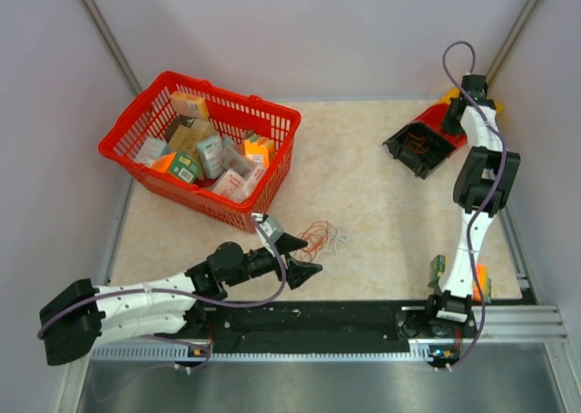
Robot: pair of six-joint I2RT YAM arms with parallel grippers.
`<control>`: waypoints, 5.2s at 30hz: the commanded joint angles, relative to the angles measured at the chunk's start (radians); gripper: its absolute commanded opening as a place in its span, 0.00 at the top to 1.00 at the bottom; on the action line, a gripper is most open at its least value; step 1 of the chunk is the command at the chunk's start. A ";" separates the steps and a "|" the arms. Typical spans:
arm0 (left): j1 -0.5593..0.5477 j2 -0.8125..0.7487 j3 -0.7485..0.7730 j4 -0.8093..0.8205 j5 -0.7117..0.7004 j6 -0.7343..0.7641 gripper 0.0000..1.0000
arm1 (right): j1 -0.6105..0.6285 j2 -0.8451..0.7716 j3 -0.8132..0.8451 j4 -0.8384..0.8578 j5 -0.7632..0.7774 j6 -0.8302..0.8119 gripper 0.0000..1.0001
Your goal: Untangle the cables
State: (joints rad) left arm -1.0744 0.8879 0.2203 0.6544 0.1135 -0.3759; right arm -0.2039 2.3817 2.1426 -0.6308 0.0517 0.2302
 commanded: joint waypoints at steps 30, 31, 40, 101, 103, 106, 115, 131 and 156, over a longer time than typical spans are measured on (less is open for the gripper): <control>-0.002 0.026 0.027 0.016 -0.011 -0.020 0.12 | 0.072 -0.723 -0.569 0.031 -0.008 0.169 0.18; -0.002 0.028 0.028 0.014 -0.012 -0.020 0.12 | 0.089 -0.786 -0.657 0.063 -0.038 0.182 0.19; -0.001 0.028 0.025 0.036 -0.061 -0.078 0.12 | 0.472 -1.258 -1.338 0.397 -0.377 0.239 0.27; 0.050 0.479 0.533 -0.575 -0.051 -0.293 1.00 | 0.698 -1.558 -1.897 0.863 -0.570 0.403 0.57; 0.050 0.453 0.531 -0.584 -0.012 -0.297 1.00 | 0.716 -1.505 -1.922 0.972 -0.607 0.435 0.49; 0.050 0.427 0.515 -0.564 0.021 -0.314 1.00 | 0.776 -1.408 -1.905 1.072 -0.627 0.445 0.41; 0.050 0.430 0.521 -0.526 0.090 -0.333 0.95 | 0.831 -1.311 -1.912 1.114 -0.448 0.472 0.81; 0.051 0.254 0.554 -0.683 0.031 -0.252 1.00 | 0.825 -1.681 -1.839 0.430 0.198 0.443 1.00; 0.053 -0.254 0.976 -0.974 -0.172 -0.011 1.00 | 0.505 -1.644 -1.796 0.350 0.052 0.418 0.88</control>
State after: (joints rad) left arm -1.0218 0.6140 1.1347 -0.3756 -0.0860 -0.4271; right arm 0.3241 0.7338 0.2977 -0.3416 0.2615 0.7586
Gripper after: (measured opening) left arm 0.012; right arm 0.022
